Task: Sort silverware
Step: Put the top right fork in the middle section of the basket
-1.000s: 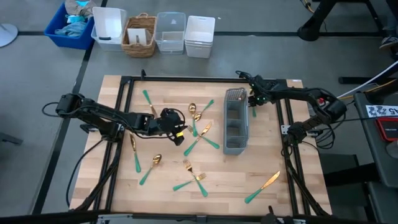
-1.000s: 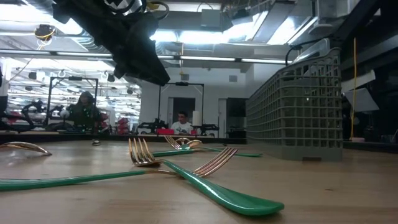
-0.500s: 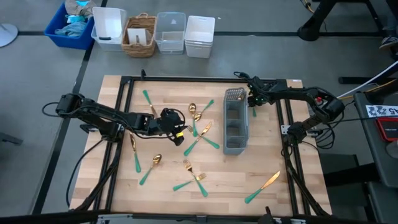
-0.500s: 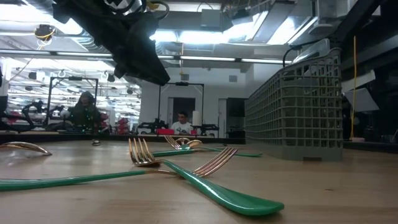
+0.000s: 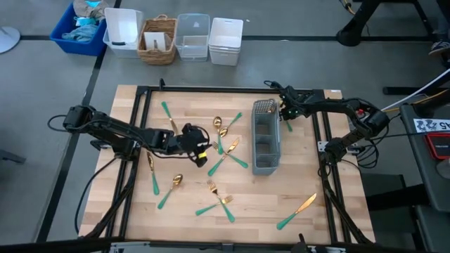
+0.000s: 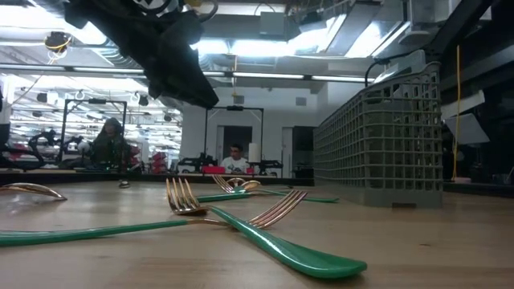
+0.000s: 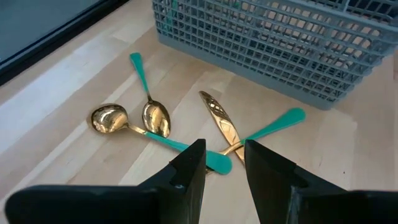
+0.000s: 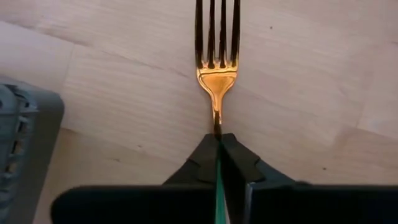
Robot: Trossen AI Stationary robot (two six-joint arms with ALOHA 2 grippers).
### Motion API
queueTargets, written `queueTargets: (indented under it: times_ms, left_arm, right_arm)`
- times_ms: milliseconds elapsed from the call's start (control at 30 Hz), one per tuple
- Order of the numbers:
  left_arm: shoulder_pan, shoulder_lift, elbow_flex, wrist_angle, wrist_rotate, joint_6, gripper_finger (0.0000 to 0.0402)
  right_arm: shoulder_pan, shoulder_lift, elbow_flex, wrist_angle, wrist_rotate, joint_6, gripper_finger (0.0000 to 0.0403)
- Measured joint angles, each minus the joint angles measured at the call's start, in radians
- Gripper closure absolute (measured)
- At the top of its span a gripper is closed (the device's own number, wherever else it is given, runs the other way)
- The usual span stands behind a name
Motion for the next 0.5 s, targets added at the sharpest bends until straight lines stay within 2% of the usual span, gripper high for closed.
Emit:
queueTargets:
  times_ms: [133,333,500]
  left_arm:
    - [-0.005,0.0,0.0,0.0,0.0,0.0,0.0298]
    - [-0.005,0.0,0.0,0.0,0.0,0.0,0.0298]
    - [-0.005,0.0,0.0,0.0,0.0,0.0,0.0298]
  right_arm:
    - [0.0,0.001,0.0,0.0,-0.01,0.0,0.0382]
    - [0.0,-0.003,-0.001,-0.002,-0.012,-0.005,0.0397]
    - [0.0,-0.026,-0.005,-0.006,-0.007,-0.005,0.0395]
